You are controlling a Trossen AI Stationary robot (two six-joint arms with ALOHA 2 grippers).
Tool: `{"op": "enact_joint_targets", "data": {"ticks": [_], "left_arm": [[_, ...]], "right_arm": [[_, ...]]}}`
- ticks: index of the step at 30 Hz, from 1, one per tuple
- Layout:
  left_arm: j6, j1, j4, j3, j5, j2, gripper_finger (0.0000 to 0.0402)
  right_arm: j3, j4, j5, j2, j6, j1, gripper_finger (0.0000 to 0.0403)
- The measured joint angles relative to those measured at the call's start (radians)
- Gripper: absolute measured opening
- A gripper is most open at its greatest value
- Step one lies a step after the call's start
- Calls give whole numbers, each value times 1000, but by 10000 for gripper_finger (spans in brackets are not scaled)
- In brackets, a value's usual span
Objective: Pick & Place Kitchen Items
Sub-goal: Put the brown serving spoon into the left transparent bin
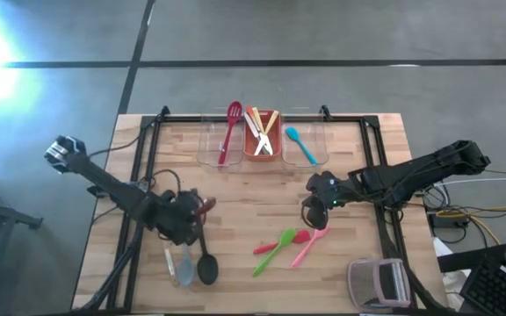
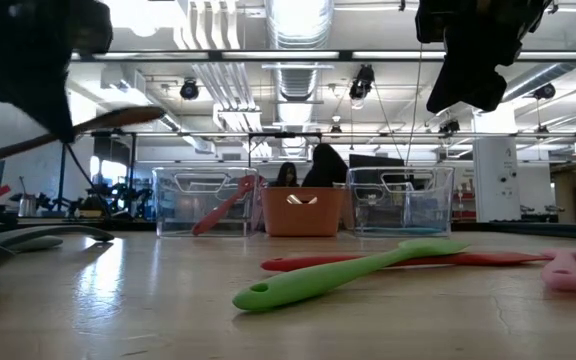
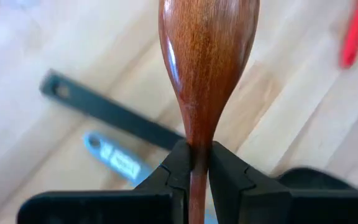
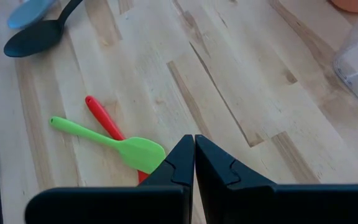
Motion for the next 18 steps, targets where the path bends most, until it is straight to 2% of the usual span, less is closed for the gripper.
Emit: {"op": "enact_joint_targets", "data": {"ticks": [6, 11, 14, 18], "left_arm": [[68, 44, 3, 1, -235, -119, 36], [191, 130, 51, 1, -418, -192, 36], [333, 212, 144, 1, -447, -219, 36], [569, 347, 309, 1, -421, -231, 36]], "right_arm": [[0, 0, 0, 0, -3, -1, 8], [0, 0, 0, 0, -4, -1, 8], [0, 0, 0, 0, -4, -1, 8], [0, 0, 6, 0, -3, -1, 8]]}}
